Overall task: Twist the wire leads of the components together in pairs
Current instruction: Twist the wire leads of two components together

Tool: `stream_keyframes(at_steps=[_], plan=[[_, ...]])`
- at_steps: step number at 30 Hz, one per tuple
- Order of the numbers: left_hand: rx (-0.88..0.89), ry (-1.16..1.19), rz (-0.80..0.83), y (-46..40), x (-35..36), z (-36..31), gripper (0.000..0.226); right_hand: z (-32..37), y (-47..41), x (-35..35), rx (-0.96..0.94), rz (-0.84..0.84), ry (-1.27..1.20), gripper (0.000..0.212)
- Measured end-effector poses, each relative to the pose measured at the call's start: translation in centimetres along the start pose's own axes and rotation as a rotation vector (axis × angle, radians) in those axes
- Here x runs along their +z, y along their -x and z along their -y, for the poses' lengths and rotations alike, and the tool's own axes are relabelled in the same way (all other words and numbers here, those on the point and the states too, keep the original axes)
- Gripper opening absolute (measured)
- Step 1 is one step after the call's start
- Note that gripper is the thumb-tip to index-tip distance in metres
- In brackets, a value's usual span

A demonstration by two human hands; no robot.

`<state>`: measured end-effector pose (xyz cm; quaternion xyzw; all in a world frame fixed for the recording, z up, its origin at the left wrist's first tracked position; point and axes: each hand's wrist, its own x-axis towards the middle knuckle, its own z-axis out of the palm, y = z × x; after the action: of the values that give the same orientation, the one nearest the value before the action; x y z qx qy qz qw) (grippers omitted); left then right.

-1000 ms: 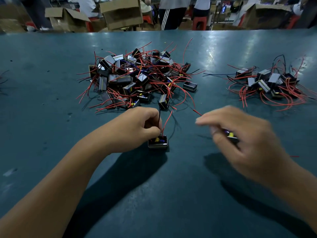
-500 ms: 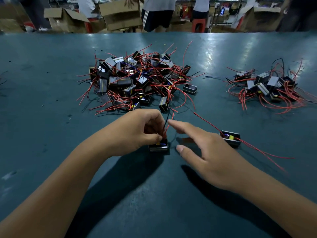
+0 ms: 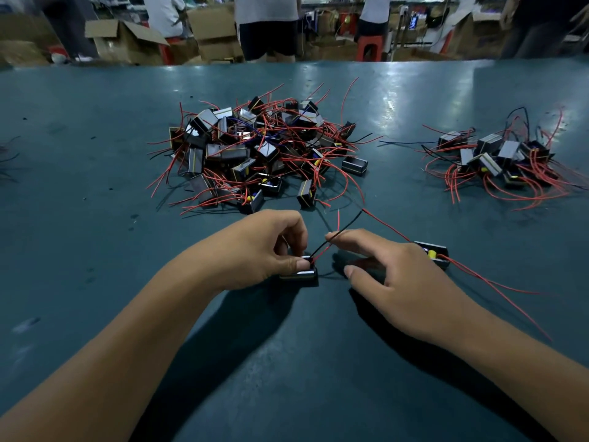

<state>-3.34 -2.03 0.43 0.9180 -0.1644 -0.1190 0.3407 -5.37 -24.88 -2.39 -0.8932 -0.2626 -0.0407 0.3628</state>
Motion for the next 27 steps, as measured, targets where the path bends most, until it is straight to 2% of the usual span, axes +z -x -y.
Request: stream_keyframes(at_steps=[4,8,12,15,17,19,21,24,27], plan=[[-0.012,-0.022,0.035,-0.1,-0.2,-0.3,0.016,0.2,0.7,0.0,0.0,-0.066,0.031,0.029],[0.003,-0.015,0.032,0.0,-0.2,-0.4,0.016,0.5,0.6,0.6,-0.015,-0.09,0.256,0.01],[0.004,-0.001,0.007,0.1,-0.1,-0.3,0.016,1.1,1.1,0.5,-0.11,-0.039,0.362,0.011],[0.021,0.019,-0.032,0.4,-0.1,-0.4,0.02,1.3,1.6,-0.4,-0.092,-0.015,0.341,0.017],[0.083,0.001,-0.053,0.4,0.1,-0.7,0.023,0.7,1.3,-1.8,-0.056,-0.1,0.268,0.013],[0.128,-0.019,-0.052,0.4,0.2,-1.1,0.025,-0.3,0.6,-3.5,-0.03,-0.268,0.219,0.006],[0.145,-0.018,-0.039,0.3,0.3,-1.1,0.024,-1.3,0.0,-5.3,0.053,-0.321,0.201,0.016],[0.157,-0.011,-0.03,0.3,0.3,-0.8,0.021,-2.5,-0.3,-7.5,0.14,-0.181,0.22,0.024],[0.171,-0.026,-0.032,0.2,0.2,-0.6,0.02,-3.0,-0.2,-9.0,0.14,-0.029,0.281,0.016]])
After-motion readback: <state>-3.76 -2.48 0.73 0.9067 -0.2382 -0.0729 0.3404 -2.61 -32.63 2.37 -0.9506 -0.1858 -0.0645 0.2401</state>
